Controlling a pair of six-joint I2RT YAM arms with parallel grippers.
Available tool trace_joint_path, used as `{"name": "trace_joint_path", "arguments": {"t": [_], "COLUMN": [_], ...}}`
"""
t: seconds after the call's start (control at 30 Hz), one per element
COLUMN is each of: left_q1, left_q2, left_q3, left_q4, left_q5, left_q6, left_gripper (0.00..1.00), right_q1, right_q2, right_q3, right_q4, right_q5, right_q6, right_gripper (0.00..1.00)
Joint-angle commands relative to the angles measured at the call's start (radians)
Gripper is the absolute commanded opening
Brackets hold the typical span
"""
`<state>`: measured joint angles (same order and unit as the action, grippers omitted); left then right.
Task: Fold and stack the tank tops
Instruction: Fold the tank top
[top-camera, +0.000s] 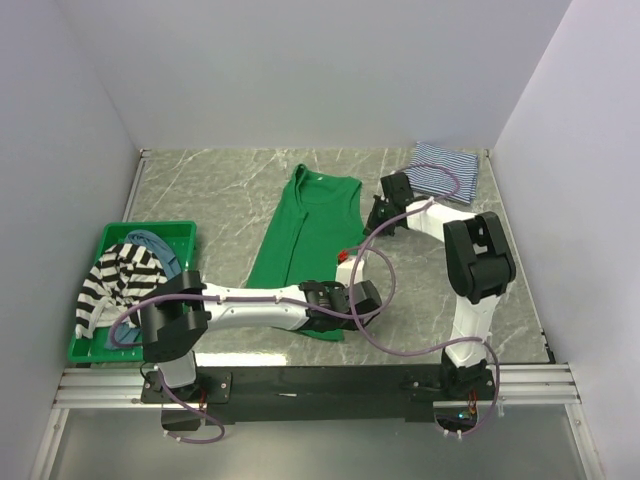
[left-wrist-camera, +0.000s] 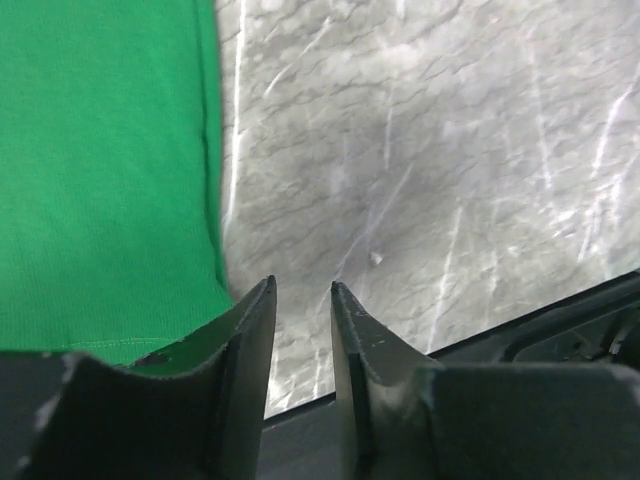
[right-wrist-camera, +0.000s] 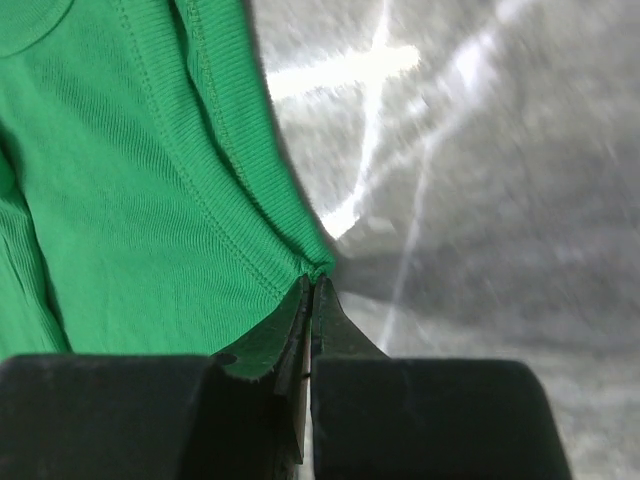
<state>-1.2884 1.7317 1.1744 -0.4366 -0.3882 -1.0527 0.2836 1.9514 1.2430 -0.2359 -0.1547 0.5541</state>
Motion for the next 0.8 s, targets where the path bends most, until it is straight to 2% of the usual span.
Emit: {"name": "trace_joint_path", "arguments": {"t": [0.0, 0.2, 0.43, 0.77], "left_q1": [-0.017, -0.074, -0.129, -0.153], "left_q2": [-0.001, 0.083, 0.120, 0.146], "left_q3": [0.048, 0.131, 0.134, 0.134], "left_q4": [-0.097, -0.292, -0.381, -0.294], "left_q5": [-0.049, -0.144, -0.204, -0.239], "left_q6": [-0.006, -0.050, -0.102, -0.030], "left_gripper": [0.35, 0.43, 0.47, 0.39], "right_q1": [-0.011, -0.023, -0.035, -0.041], "right_q2": [-0.086, -0.117, -0.118, -0.121], "right_q3": [-0.040, -0.059, -0.059, -0.070], "right_q4": [0.038, 0.035, 0.035, 0.046], "right_q5": [0.014, 0.020, 0.011, 0.009], "right_q6": [0.010, 0.010, 0.012, 0.015], "right_gripper": [0.00, 0.00, 0.00, 0.00]}}
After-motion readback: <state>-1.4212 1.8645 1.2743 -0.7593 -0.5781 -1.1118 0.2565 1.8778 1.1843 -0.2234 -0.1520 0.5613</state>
